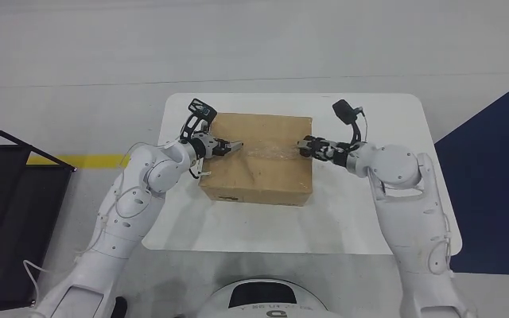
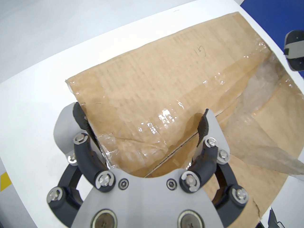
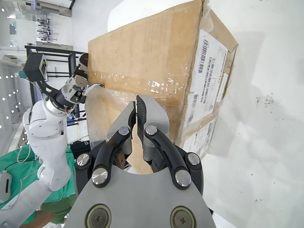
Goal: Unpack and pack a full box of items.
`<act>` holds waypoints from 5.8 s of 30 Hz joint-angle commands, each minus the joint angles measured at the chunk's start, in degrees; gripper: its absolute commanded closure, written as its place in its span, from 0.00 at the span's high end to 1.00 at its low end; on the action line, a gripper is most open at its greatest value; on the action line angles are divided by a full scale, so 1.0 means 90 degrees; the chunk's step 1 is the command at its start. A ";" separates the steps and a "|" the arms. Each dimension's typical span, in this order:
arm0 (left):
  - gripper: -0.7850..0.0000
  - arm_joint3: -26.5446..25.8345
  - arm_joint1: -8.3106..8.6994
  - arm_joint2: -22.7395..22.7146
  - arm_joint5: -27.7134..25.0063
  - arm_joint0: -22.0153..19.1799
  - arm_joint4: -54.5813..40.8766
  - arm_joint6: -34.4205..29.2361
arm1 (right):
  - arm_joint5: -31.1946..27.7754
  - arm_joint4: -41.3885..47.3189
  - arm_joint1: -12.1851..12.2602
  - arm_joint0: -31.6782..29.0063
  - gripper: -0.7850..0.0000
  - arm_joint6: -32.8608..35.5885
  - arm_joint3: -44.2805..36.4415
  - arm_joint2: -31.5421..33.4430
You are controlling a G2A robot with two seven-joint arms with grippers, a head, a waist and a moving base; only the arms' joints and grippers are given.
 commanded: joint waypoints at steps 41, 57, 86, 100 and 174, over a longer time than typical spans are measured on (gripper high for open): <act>1.00 -0.1611 0.0146 -0.0699 0.0046 0.0536 -0.1567 -0.1146 | 0.0480 0.0321 0.0123 0.0898 0.00 0.0505 0.1239 -0.0663; 1.00 -0.1392 0.0087 0.0001 0.1293 0.0090 0.0315 -0.1529 | 0.0480 0.0321 0.0123 0.0898 0.00 0.0505 0.1239 -0.0663; 1.00 -0.0524 0.0378 -0.2494 -0.0543 0.0992 -0.3509 -0.1399 | 0.0480 0.0321 0.0123 0.0898 0.00 0.0505 0.1239 -0.0663; 1.00 0.0658 0.0456 -0.2531 -0.0811 0.1132 -0.4615 -0.1592 | 0.0480 0.0321 0.0123 0.0898 0.00 0.0505 0.1239 -0.0663; 0.00 0.2837 0.0671 -0.1415 -0.0714 -0.0262 -0.7190 -0.3182 | 0.0480 0.0321 0.0123 0.0898 0.00 0.0505 0.1239 -0.0663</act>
